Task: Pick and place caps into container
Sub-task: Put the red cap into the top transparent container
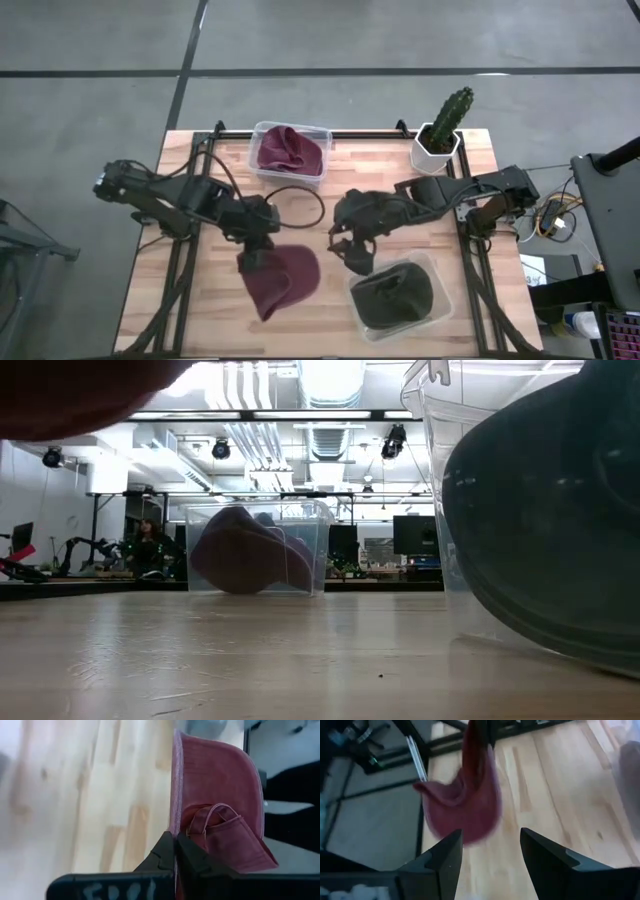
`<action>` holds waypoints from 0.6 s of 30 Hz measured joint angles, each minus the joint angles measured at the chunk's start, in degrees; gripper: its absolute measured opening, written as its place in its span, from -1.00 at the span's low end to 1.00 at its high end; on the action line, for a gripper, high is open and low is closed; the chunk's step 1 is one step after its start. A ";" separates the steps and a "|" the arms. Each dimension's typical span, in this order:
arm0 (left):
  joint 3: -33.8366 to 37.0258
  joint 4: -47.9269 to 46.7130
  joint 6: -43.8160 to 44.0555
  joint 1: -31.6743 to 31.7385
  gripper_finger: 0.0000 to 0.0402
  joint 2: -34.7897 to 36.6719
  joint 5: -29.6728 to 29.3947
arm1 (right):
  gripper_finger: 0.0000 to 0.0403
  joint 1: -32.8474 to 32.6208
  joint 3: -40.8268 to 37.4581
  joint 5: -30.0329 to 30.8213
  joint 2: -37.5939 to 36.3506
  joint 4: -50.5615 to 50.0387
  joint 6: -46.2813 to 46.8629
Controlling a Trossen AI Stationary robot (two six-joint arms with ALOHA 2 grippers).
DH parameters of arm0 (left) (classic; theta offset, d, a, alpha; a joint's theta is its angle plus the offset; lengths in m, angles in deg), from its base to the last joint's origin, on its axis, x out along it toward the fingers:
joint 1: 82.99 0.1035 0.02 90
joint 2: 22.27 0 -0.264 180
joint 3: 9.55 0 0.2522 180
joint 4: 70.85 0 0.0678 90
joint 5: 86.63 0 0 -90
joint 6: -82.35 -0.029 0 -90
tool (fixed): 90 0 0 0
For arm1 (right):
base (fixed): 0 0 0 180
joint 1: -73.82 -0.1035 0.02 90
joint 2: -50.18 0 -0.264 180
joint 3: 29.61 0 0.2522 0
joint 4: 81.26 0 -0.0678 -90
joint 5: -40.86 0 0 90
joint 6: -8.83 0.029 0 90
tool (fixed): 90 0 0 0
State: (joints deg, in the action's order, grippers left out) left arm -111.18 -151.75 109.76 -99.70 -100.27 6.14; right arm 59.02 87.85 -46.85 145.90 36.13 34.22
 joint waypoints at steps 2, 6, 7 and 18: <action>-2.42 -0.18 -0.84 0.16 -1.00 -0.78 -1.65 | -0.05 0.92 0.00 -0.82 0.03 1.23 0.93; -7.64 -0.12 -3.25 0.23 -1.00 -2.26 -5.65 | -0.05 2.55 0.00 -1.01 0.03 1.94 2.94; -8.83 -0.18 -4.10 0.23 -1.00 -2.64 -6.44 | -0.05 2.83 0.00 -1.03 0.03 2.10 3.22; -16.33 -0.12 -9.00 2.04 -1.00 -4.85 -8.56 | -0.05 4.70 -0.61 -5.26 0.03 5.97 4.87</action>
State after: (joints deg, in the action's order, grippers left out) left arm -127.51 -151.88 100.76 -97.66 -105.12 -2.42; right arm 63.72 87.24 -52.11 145.93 42.10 39.09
